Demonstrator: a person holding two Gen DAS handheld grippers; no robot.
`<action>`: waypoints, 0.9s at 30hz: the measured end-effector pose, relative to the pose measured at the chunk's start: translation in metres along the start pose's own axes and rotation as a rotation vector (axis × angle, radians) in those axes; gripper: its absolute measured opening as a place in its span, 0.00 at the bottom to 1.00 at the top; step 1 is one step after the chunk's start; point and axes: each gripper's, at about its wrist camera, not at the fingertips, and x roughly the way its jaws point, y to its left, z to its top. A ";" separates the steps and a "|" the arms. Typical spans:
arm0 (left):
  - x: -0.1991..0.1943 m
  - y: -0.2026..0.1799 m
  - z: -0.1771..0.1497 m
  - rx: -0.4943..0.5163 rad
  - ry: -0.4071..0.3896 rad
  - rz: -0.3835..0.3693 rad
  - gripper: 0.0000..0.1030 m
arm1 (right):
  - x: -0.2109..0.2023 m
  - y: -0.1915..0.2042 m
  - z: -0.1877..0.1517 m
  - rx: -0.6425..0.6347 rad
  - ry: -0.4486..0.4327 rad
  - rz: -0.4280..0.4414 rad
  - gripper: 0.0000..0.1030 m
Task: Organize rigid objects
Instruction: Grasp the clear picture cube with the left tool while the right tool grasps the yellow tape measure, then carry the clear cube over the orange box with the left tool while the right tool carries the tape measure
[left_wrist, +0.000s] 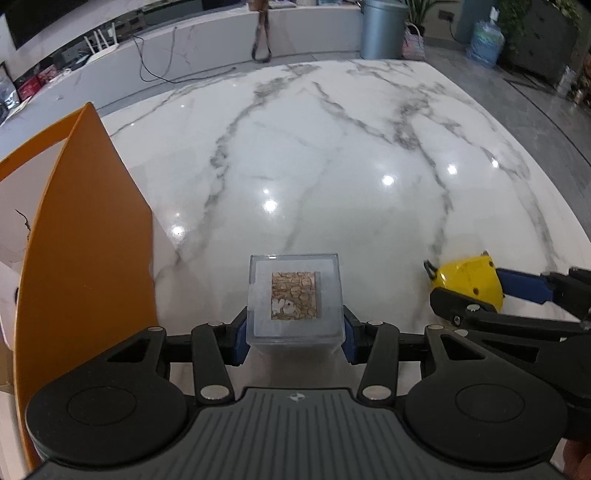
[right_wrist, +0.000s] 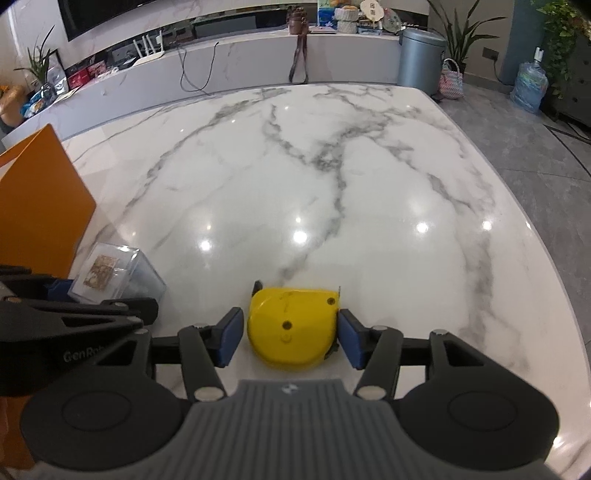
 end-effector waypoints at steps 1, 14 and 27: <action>0.001 0.000 0.000 -0.001 -0.011 0.002 0.53 | 0.002 0.000 -0.001 0.001 -0.002 -0.003 0.55; -0.003 -0.006 -0.004 0.012 -0.071 0.026 0.51 | 0.003 0.003 -0.006 -0.032 -0.030 -0.037 0.53; -0.072 0.006 0.013 -0.040 -0.165 -0.037 0.51 | -0.057 0.007 0.014 -0.013 -0.122 -0.011 0.53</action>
